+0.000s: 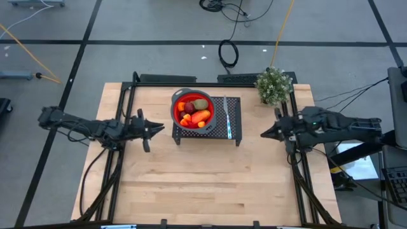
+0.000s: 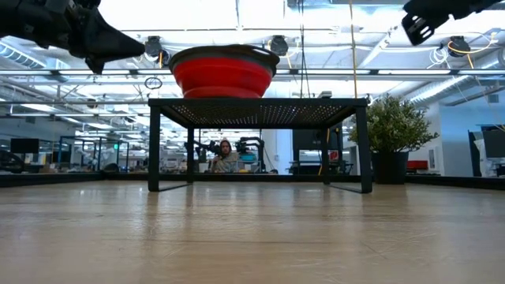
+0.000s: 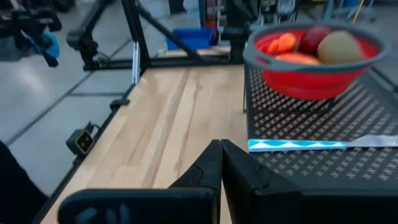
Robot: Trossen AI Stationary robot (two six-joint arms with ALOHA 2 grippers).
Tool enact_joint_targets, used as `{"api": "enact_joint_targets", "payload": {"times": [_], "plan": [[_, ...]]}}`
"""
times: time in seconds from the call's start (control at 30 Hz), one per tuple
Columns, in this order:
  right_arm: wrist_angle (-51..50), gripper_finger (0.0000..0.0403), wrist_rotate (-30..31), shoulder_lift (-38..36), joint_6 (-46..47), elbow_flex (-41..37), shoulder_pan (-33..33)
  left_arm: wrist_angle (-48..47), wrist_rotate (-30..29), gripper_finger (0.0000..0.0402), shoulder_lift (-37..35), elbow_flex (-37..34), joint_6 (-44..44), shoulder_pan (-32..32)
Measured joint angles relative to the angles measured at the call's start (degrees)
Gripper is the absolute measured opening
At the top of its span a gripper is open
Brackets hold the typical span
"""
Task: Pick & Place Fruit
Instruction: Return to Home Position
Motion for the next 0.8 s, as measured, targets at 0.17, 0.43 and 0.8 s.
{"api": "enact_joint_targets", "payload": {"times": [0.17,0.43,0.8], "plan": [[0.0,0.0000,0.0,-6.6,0.0,-2.2,-1.0,-2.6,0.0,0.0051,-7.7,0.0,5.3,0.0],[-7.8,0.0000,6.2,-13.6,4.2,-4.2,-1.2,-11.5,0.4,0.0051,-20.7,0.0,4.5,0.0],[-10.7,0.0000,5.8,-17.2,-5.9,-4.2,-1.2,-12.8,6.1,0.0051,-24.0,-3.9,1.8,0.0]]}}
